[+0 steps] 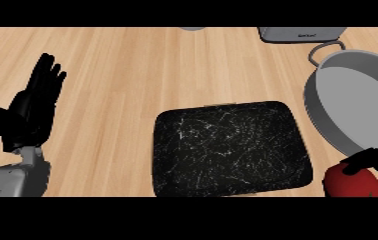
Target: Pick the tomato from the tray and place it in the pot
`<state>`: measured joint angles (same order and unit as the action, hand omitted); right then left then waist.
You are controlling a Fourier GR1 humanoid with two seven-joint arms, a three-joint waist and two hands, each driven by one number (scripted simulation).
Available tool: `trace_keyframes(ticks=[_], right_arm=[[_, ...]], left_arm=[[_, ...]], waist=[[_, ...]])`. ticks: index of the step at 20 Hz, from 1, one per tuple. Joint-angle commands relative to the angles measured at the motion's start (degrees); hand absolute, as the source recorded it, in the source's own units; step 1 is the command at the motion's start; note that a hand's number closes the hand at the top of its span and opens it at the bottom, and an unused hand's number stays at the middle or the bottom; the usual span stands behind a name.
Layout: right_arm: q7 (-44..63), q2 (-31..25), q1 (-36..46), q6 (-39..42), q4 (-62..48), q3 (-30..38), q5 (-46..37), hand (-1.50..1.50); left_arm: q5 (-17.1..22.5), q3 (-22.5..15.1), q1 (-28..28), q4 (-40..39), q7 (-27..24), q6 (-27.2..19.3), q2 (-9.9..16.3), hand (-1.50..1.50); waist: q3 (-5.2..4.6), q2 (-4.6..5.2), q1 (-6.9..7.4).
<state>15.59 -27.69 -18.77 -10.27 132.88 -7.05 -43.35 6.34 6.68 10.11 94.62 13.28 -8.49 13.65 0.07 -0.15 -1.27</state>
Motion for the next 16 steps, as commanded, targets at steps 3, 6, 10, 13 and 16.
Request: trace_keyframes(ticks=[3,6,10,13,16], right_arm=[[-0.5,-0.9,4.8,4.2,-1.3,14.2,23.0,1.5],[-2.5,-3.1,7.6,7.6,-7.5,21.9,31.7,1.5],[-9.2,-5.5,13.9,9.9,-21.8,27.8,33.7,1.5],[-11.5,-6.2,21.2,11.7,-31.6,28.5,38.5,1.5],[-15.0,-11.7,19.1,4.6,-34.4,28.6,20.0,1.5]], left_arm=[[0.2,-0.3,1.7,0.0,1.8,1.0,0.7,0.0],[-1.9,-2.0,-1.3,0.6,-1.1,-0.8,-2.1,0.0],[-1.1,-0.8,2.2,0.7,2.4,0.1,-0.3,0.0],[-2.3,-2.5,0.4,2.6,2.2,-0.7,-1.8,0.0],[-1.9,-2.8,1.0,0.8,-0.4,0.1,-2.5,0.0]], waist=[[0.04,0.18,0.69],[-0.01,0.14,1.01],[-0.03,0.21,1.33],[-0.01,0.28,2.0],[-0.01,0.79,2.97]])
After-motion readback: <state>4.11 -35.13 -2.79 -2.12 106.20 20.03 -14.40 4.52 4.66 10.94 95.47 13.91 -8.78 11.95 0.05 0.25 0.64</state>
